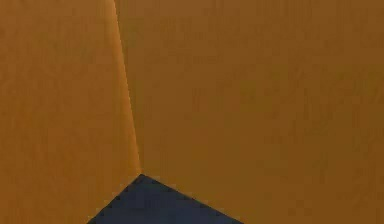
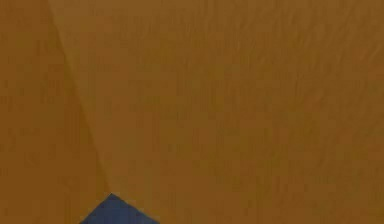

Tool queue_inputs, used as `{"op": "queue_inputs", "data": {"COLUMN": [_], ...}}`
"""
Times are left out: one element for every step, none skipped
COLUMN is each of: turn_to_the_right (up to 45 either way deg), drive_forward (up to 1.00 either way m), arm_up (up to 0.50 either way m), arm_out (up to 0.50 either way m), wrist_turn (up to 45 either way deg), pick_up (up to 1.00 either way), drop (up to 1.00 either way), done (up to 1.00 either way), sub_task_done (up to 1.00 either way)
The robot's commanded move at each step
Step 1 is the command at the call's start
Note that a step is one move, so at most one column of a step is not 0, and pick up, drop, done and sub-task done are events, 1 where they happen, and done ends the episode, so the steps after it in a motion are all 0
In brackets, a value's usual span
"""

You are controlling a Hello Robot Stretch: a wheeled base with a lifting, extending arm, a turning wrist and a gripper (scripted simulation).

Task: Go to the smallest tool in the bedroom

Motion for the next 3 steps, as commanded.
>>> {"op": "queue_inputs", "data": {"turn_to_the_right": [-45.0,-45.0,-45.0], "drive_forward": [0.0,0.0,0.0], "arm_up": [0.0,0.0,0.0], "arm_out": [0.0,0.0,0.0], "wrist_turn": [0.0,0.0,0.0], "pick_up": [0.0,0.0,0.0], "drop": [0.0,0.0,0.0], "done": [0.0,0.0,0.0], "sub_task_done": [0.0,0.0,0.0]}}
